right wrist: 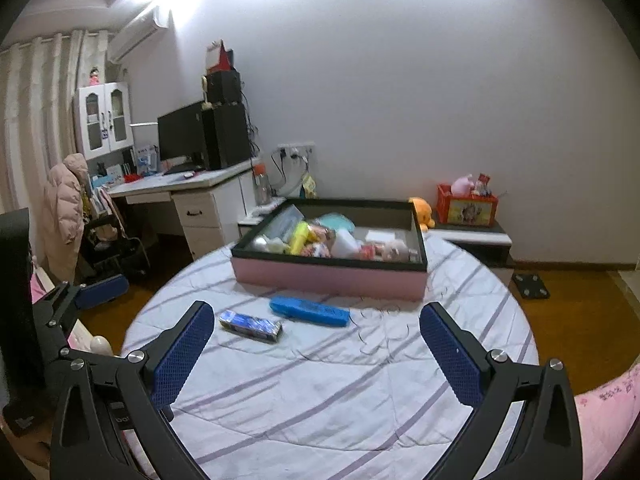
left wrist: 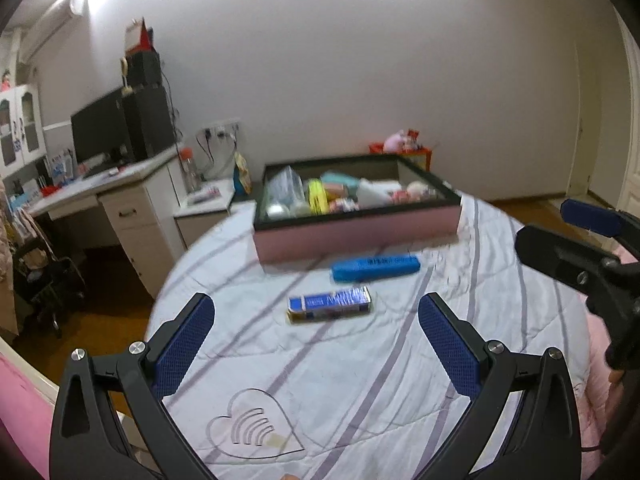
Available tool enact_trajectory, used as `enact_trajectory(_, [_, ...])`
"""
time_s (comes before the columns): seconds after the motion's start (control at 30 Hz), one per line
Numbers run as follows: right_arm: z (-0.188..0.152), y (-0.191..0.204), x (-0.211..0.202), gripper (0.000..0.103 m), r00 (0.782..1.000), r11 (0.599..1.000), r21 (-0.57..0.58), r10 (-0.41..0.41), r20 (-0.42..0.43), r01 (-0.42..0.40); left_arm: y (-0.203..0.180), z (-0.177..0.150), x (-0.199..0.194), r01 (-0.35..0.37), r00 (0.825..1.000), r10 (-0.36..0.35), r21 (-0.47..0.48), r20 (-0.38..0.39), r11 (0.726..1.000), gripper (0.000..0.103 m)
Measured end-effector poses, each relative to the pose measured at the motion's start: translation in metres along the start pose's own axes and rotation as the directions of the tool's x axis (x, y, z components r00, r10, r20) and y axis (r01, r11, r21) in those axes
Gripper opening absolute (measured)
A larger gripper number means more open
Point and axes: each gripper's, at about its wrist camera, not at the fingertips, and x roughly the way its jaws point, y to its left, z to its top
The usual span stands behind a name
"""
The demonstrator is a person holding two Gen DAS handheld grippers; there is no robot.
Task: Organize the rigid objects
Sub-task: 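Withdraw both tools from the tray back toward the blue box and marker, then grasp the blue-and-gold box with the left gripper while the right grasps the blue marker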
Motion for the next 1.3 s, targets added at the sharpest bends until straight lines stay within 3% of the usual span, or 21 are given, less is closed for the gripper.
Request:
enact_trajectory(0.13, [-0.005, -0.017, 0.017, 0.103, 0.999, 0.999, 0.029, -0.019, -0.045, 0.021, 0.001, -0.006, 0.033, 0.034, 0.995, -0.033, 0.008, -0.09, 0.999, 0.103])
enact_trajectory(0.3, [-0.01, -0.04, 0.038, 0.103, 0.996, 0.996, 0.077, -0.034, -0.086, 0.041, 0.014, -0.01, 0.068, 0.01, 0.985, -0.002, 0.043, -0.174, 0.999, 0.103])
enact_trajectory(0.47, [-0.011, -0.055, 0.062, 0.103, 0.991, 0.993, 0.114, -0.012, -0.133, 0.027, 0.016, -0.01, 0.104, 0.079, 0.962, -0.056, 0.08, -0.267, 0.994, 0.103])
enact_trajectory(0.63, [-0.012, -0.061, 0.081, 0.103, 0.985, 0.991, 0.128, -0.003, -0.172, 0.025, 0.001, -0.006, 0.128, 0.144, 0.944, -0.074, 0.199, -0.321, 0.969, 0.103])
enact_trajectory(0.73, [-0.013, -0.064, 0.089, 0.103, 0.982, 0.991, 0.132, -0.001, -0.187, 0.026, -0.002, 0.001, 0.135, 0.16, 0.943, -0.091, 0.195, -0.321, 0.968, 0.103])
enact_trajectory(0.8, [-0.013, -0.065, 0.092, 0.103, 0.98, 0.991, 0.133, 0.0, -0.197, 0.027, -0.002, 0.004, 0.141, 0.168, 0.937, -0.105, 0.165, -0.334, 0.972, 0.093])
enact_trajectory(0.83, [-0.013, -0.065, 0.093, 0.103, 0.98, 0.991, 0.133, -0.002, -0.2, 0.029, -0.001, 0.004, 0.141, 0.182, 0.935, -0.123, 0.152, -0.334, 0.971, 0.075])
enact_trajectory(0.87, [-0.014, -0.065, 0.094, 0.103, 0.979, 0.991, 0.133, -0.002, -0.202, 0.03, -0.002, 0.004, 0.142, 0.193, 0.931, -0.136, 0.141, -0.34, 0.971, 0.069])
enact_trajectory(1.03, [-0.014, -0.064, 0.097, 0.103, 0.976, 0.991, 0.125, -0.009, -0.217, 0.037, -0.002, 0.0, 0.134, 0.179, 0.934, -0.135, 0.105, -0.332, 0.978, 0.051])
enact_trajectory(1.13, [-0.014, -0.06, 0.101, 0.103, 0.974, 0.993, 0.107, -0.017, -0.228, 0.042, 0.005, -0.002, 0.126, 0.126, 0.944, -0.107, 0.041, -0.311, 0.991, 0.03])
enact_trajectory(1.3, [-0.012, -0.05, 0.12, 0.103, 0.963, 0.998, 0.034, -0.038, -0.268, 0.049, 0.013, -0.01, 0.114, 0.072, 0.947, -0.082, -0.044, -0.309, 0.996, 0.023])
